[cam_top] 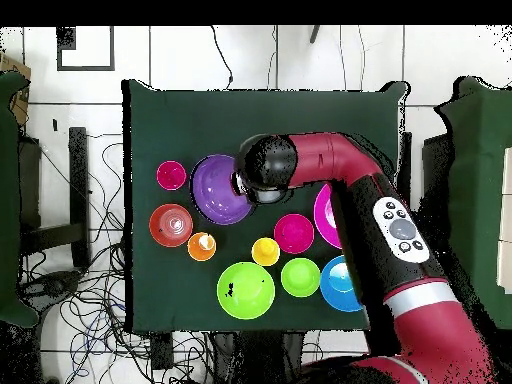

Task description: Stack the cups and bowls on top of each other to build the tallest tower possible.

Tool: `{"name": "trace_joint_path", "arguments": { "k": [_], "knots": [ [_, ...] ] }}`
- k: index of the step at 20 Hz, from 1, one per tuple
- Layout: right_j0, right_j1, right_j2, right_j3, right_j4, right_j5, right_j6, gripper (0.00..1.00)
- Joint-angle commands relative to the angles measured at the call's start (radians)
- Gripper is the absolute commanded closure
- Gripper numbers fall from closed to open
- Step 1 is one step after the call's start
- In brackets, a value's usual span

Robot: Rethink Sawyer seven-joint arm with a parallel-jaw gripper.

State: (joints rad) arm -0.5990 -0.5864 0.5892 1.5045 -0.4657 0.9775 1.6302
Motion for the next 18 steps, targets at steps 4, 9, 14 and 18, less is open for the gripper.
{"name": "trace_joint_path", "arguments": {
  "k": [4, 9, 14, 18],
  "knots": [
    [-0.102, 0.114, 0.122, -0.008, -0.184, -0.107, -0.473, 1.00],
    [-0.149, 0.081, 0.129, -0.046, -0.217, -0.068, -0.484, 1.00],
    [-0.129, 0.134, 0.134, -0.150, -0.215, -0.039, -0.452, 1.00],
    [-0.134, 0.183, 0.175, -0.201, -0.179, 0.017, -0.526, 1.00]
  ]
}}
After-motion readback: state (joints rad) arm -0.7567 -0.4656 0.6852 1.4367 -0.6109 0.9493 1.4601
